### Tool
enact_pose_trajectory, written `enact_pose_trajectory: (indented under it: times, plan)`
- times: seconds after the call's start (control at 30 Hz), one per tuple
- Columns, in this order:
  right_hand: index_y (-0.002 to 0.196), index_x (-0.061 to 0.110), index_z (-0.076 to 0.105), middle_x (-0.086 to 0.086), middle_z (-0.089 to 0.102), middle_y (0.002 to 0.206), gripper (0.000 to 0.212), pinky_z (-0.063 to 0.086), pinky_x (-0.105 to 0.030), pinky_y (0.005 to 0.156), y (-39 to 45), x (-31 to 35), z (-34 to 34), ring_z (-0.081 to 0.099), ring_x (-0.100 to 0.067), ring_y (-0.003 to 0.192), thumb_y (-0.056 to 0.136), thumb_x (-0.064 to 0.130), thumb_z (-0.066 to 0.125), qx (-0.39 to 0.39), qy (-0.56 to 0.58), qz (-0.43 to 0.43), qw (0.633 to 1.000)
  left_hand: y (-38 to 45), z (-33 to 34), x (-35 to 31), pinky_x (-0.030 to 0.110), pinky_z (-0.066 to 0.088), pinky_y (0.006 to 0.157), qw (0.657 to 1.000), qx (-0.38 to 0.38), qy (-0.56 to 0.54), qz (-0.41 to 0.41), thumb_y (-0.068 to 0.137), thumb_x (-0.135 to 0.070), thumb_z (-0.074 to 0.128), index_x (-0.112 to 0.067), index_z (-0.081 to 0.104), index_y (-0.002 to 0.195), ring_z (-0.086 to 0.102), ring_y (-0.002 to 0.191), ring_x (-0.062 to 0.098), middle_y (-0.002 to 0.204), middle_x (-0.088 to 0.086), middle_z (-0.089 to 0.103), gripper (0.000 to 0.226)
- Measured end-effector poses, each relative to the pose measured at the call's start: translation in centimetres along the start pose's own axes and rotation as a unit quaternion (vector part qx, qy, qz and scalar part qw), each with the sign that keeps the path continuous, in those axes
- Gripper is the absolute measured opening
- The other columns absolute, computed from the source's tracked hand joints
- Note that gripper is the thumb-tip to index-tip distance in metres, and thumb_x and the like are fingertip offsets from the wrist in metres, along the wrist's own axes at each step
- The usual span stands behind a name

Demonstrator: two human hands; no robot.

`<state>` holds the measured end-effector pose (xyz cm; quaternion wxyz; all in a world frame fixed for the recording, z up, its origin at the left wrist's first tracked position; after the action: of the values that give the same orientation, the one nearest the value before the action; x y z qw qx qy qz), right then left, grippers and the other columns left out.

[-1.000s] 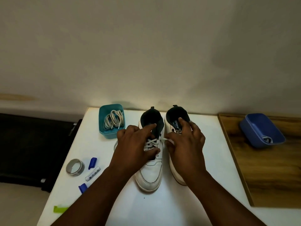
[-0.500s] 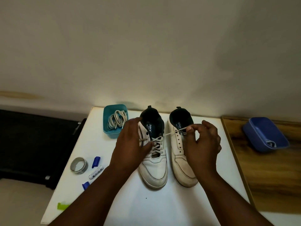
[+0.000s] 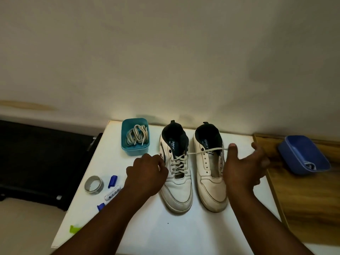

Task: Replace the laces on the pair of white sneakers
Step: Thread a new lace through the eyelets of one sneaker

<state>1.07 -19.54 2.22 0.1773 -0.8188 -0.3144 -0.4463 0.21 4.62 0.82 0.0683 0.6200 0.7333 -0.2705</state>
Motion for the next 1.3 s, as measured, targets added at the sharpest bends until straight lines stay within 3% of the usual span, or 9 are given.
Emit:
enact_pose_trajectory:
  times: [0.1,0.23,0.33,0.43,0.6,0.73,0.9,1.17,1.3]
  plan:
    - [0.136,0.026,0.051,0.002,0.047,0.141,0.048,0.043,-0.044,0.108,-2.5,1.8,0.2,0.048,-0.019,0.129,0.094,0.035,0.071,0.039,0.051,-0.169,0.984,-0.6,-0.8,-0.5,0.046,0.045,0.099,0.997,0.019,-0.07,-0.018,0.099,-0.043,0.05,-0.032,0.061,0.096,0.058,0.107,0.021,0.11,-0.006,0.061,0.016]
    - [0.125,0.035,0.053,0.019,0.068,0.1,0.035,0.058,-0.028,0.078,-7.0,3.0,1.7,0.067,-0.001,0.089,0.095,0.032,0.07,0.333,0.051,-0.239,0.911,-1.6,-2.8,-1.6,0.035,0.048,0.079,0.957,0.062,-0.273,-0.083,0.101,-0.017,0.05,-0.011,0.055,0.081,0.065,0.098,0.032,0.102,0.016,0.068,0.021]
    - [0.137,0.047,0.036,0.02,0.069,0.111,0.061,0.057,-0.025,0.081,-9.4,2.4,2.7,0.069,-0.002,0.089,0.09,0.041,0.075,0.466,-0.012,-0.231,0.854,-2.0,-3.6,-1.9,0.032,0.046,0.067,0.825,0.14,-0.52,-0.173,0.101,-0.023,0.053,-0.01,0.064,0.092,0.069,0.068,0.018,0.077,0.009,0.069,0.019]
    - [0.132,0.047,0.039,0.018,0.071,0.111,0.055,0.06,-0.035,0.084,-9.9,1.9,3.1,0.071,-0.006,0.089,0.092,0.034,0.073,0.515,0.023,-0.2,0.833,-2.2,-3.4,-2.3,0.032,0.05,0.066,0.712,0.2,-0.648,-0.183,0.101,-0.023,0.056,-0.008,0.068,0.099,0.068,0.068,0.018,0.085,0.009,0.072,0.019]
    - [0.104,0.032,0.067,0.006,0.073,0.086,0.007,0.057,-0.033,0.07,-7.8,1.9,2.8,0.069,-0.008,0.075,0.102,0.03,0.061,0.474,0.0,-0.214,0.854,-1.2,-2.3,-1.2,0.034,0.058,0.073,0.661,0.114,-0.706,-0.225,0.107,-0.006,0.044,-0.01,0.061,0.115,0.074,0.076,0.018,0.089,0.008,0.078,0.019]
    - [0.095,0.032,0.067,0.013,0.072,0.086,0.01,0.056,-0.035,0.076,-5.8,1.5,2.2,0.067,-0.001,0.081,0.101,0.037,0.06,0.383,-0.073,-0.271,0.88,-0.8,-2.2,-0.8,0.035,0.059,0.076,0.714,0.103,-0.655,-0.224,0.107,-0.003,0.042,-0.011,0.06,0.113,0.071,0.082,0.02,0.094,0.01,0.075,0.02]
    - [0.111,0.023,0.068,0.007,0.061,0.111,0.012,0.048,-0.02,0.082,-6.5,3.3,1.3,0.058,-0.006,0.097,0.099,0.024,0.065,0.222,-0.075,-0.449,0.862,-0.9,-1.7,-0.9,0.025,0.045,0.076,0.957,-0.088,-0.275,-0.03,0.1,-0.039,0.059,-0.034,0.071,0.103,0.06,0.095,0.008,0.102,-0.008,0.065,0.013]
    - [0.111,0.021,0.069,0.007,0.063,0.113,0.016,0.053,-0.027,0.082,-8.3,3.0,2.2,0.059,-0.008,0.1,0.098,0.026,0.062,0.36,-0.038,-0.505,0.784,-1.6,-2.1,-2.7,0.033,0.058,0.088,0.849,0.12,-0.513,0.027,0.104,-0.03,0.055,-0.023,0.077,0.11,0.074,0.102,0.019,0.103,0.003,0.079,0.024]
    - [0.103,0.023,0.066,0.013,0.06,0.105,0.009,0.055,-0.025,0.075,-8.0,3.1,2.5,0.063,-0.007,0.093,0.095,0.023,0.07,0.334,0.05,-0.401,0.852,-0.9,-1.8,-2.5,0.031,0.057,0.081,0.776,0.057,-0.627,-0.041,0.102,-0.024,0.058,-0.017,0.075,0.109,0.072,0.09,0.019,0.102,0.006,0.078,0.019]
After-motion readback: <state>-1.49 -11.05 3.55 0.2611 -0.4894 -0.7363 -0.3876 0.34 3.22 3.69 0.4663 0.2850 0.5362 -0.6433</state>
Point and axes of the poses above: each hand's wrist, its own y-axis towards the middle knuckle, its own z-axis out of the palm, x = y × z, the point moved 2 cm from there along y, towards the middle knuckle
